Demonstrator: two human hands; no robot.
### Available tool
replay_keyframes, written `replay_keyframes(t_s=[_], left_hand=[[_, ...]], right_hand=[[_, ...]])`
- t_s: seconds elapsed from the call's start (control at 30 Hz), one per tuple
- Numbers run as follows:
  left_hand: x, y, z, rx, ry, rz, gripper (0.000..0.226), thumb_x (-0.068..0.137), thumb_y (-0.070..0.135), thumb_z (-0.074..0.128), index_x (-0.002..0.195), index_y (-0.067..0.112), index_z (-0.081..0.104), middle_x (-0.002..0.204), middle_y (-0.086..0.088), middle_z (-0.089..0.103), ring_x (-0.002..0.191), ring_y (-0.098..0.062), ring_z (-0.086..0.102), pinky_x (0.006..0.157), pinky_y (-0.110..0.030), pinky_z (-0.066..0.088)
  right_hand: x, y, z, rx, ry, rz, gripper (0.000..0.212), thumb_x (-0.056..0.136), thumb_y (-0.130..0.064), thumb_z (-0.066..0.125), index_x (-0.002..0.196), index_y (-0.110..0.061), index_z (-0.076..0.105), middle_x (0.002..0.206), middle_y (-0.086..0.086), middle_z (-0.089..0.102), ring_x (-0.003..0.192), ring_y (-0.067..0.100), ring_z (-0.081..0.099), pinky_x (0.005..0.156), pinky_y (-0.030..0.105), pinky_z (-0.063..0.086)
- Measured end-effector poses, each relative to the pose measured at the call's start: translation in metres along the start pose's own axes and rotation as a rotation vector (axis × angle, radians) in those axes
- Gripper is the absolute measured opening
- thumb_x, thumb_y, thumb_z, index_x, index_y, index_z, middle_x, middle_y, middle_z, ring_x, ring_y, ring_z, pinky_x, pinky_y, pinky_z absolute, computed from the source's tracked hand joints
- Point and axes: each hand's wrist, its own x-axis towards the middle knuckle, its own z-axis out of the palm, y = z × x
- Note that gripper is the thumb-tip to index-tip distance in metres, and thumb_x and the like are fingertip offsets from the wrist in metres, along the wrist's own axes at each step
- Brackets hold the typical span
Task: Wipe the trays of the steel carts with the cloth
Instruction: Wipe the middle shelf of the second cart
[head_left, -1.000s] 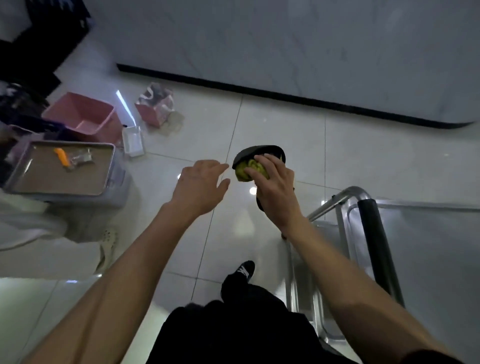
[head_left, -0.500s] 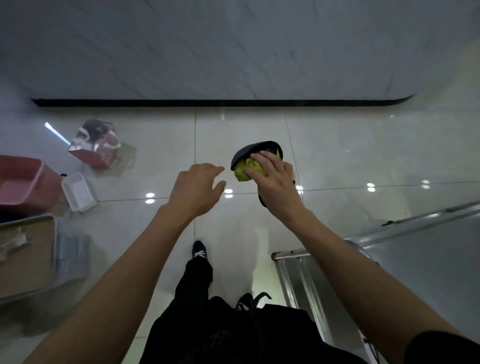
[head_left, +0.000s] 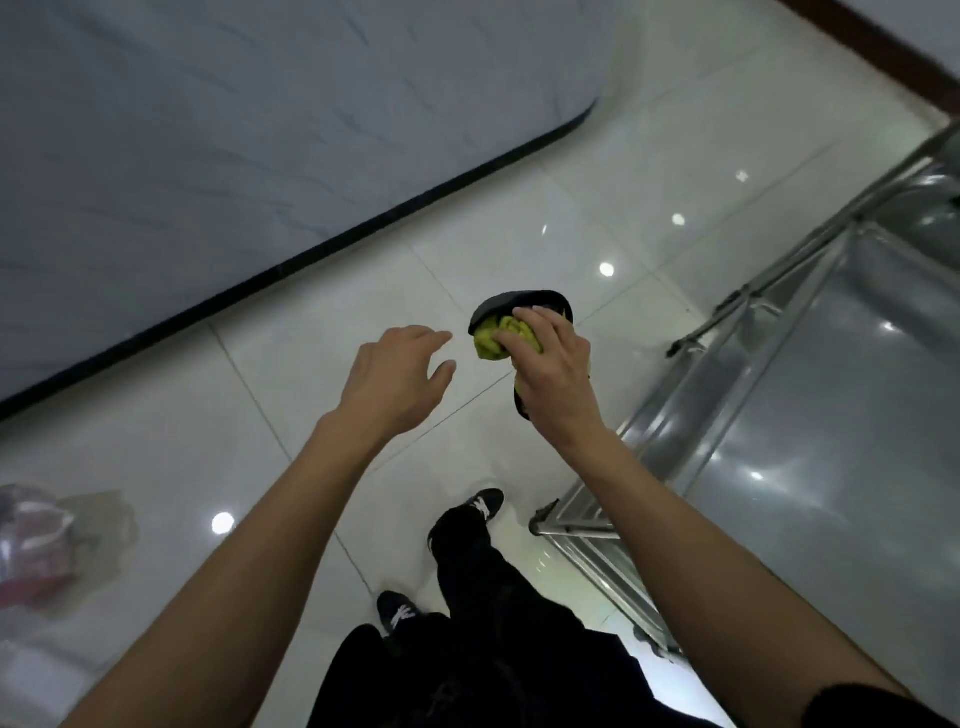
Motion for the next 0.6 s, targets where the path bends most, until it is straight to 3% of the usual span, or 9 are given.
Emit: replay_keyframes(t_s=[0.27, 0.6], left_hand=[[0.144, 0.051, -0.01, 0.145, -0.116, 0.219, 0.048, 0.102, 0.046, 0.044, 0.146, 0.028, 0.047, 0.148, 0.003, 0.052, 0.135, -0.022, 0.046, 0.105, -0.045, 0.043], [0.272, 0.11, -0.009, 0.187, -0.229, 0.465, 0.047, 0.103, 0.042, 0.047, 0.146, 0.024, 0.05, 0.145, 0.001, 0.054, 0.132, -0.025, 0.049, 0.104, -0.045, 0.044]], right_hand=[[0.053, 0.1, 0.018, -0.043, 0.049, 0.328, 0.052, 0.079, 0.006, 0.073, 0.122, -0.02, 0.066, 0.14, 0.008, 0.054, 0.133, 0.031, 0.043, 0.089, 0.05, 0.043], [0.093, 0.182, 0.014, -0.117, 0.088, 0.584, 0.047, 0.082, 0.002, 0.07, 0.124, -0.018, 0.064, 0.14, 0.009, 0.052, 0.133, 0.032, 0.043, 0.092, 0.05, 0.043]])
